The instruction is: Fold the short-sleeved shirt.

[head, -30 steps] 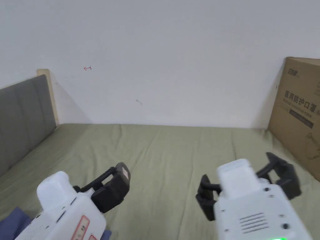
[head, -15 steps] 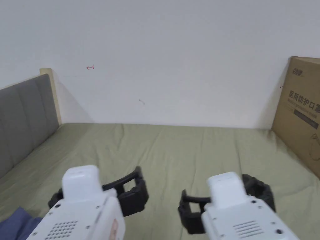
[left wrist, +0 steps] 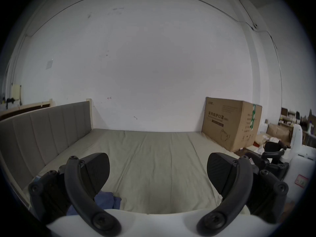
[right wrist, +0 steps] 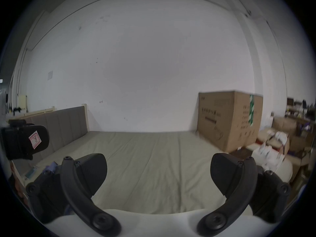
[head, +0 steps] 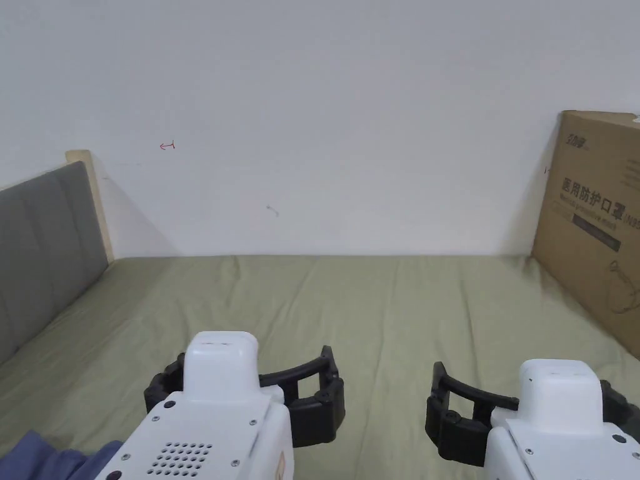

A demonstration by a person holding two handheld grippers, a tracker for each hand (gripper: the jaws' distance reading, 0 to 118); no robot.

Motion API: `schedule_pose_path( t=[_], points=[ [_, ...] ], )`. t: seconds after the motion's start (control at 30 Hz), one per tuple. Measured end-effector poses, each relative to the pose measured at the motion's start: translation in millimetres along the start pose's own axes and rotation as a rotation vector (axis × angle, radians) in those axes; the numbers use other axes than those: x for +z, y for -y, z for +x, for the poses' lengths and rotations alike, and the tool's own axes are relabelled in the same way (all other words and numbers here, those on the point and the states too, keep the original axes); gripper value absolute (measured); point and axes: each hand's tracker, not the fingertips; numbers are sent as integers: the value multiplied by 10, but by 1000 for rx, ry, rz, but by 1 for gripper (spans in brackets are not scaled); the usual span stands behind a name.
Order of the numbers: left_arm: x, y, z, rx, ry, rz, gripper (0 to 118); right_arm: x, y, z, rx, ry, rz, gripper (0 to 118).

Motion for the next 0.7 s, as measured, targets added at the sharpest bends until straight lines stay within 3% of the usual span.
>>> schedule_pose_path(
  t=[0.1, 0.13, 0.2, 0.23, 0.27, 0.3, 0.33, 0.37, 0.4, 0.47, 0.7],
  points=[
    [0, -51, -21, -20, -27, -34, 113, 47, -34, -46, 41, 28, 17, 118],
    [14, -33, -41, -21, -27, -27, 106, 61, -36, -68, 49, 40, 12, 118],
    [47, -25, -22, -53, -91, 7, 59, 93, -29, -73, 62, -15, 15, 110],
    [60, -13, -31, -64, -113, 14, 35, 98, -22, -87, 66, -7, 16, 93],
    [57, -8, -45, -67, -113, 15, 15, 88, -18, -130, 81, 10, 9, 46],
    [66, -1, -60, -75, -114, 23, 13, 60, 0, -159, 100, 61, -4, 13],
    [83, -3, -53, -74, -107, 22, 10, 41, 20, -170, 107, 104, -17, 11],
    [89, -19, -65, -72, -93, 17, 1, 14, 33, -132, 91, 72, -12, 11],
    [101, -15, -75, -70, -86, 21, 0, 5, 36, -105, 59, 53, -32, 10],
    [87, -10, -65, -74, -93, 19, 0, -17, 48, -83, 31, 46, -43, 1],
    [52, 13, -113, -69, -72, -6, 0, -20, 1, -81, 42, 53, -31, 0]
  ],
)
